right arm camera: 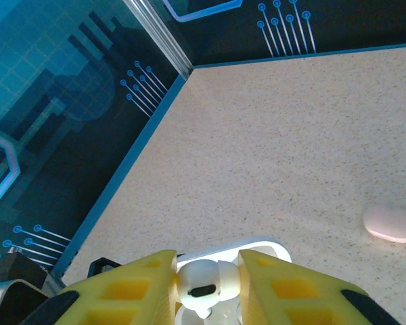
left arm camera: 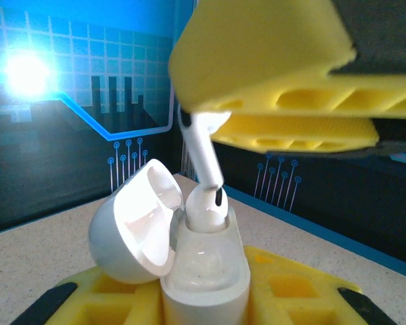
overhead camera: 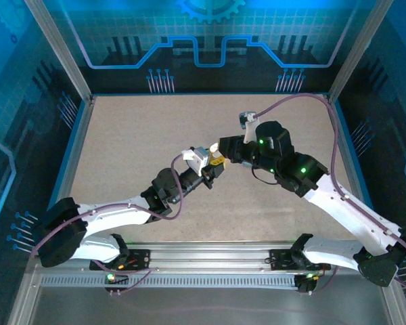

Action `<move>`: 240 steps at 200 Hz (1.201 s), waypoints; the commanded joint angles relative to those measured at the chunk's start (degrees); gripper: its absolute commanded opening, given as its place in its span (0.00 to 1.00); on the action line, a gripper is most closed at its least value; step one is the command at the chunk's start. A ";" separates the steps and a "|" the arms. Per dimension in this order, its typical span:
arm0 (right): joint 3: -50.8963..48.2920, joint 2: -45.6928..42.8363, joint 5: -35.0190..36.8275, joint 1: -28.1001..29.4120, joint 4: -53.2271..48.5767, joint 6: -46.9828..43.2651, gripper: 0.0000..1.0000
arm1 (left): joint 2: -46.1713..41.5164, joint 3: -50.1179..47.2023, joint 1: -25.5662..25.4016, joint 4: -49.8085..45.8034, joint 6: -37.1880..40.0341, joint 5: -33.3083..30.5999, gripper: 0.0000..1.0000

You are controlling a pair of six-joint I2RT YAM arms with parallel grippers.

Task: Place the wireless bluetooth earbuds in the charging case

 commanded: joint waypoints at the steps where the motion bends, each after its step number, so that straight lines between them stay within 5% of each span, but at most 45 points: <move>1: -0.45 0.15 -1.27 -0.58 2.70 1.34 0.29 | 0.96 2.11 -0.76 5.28 -0.86 -1.64 0.28; 240: -1.31 0.63 -1.45 -0.09 -4.19 -1.69 0.33 | 2.74 2.50 -1.17 9.17 -1.48 -3.98 0.28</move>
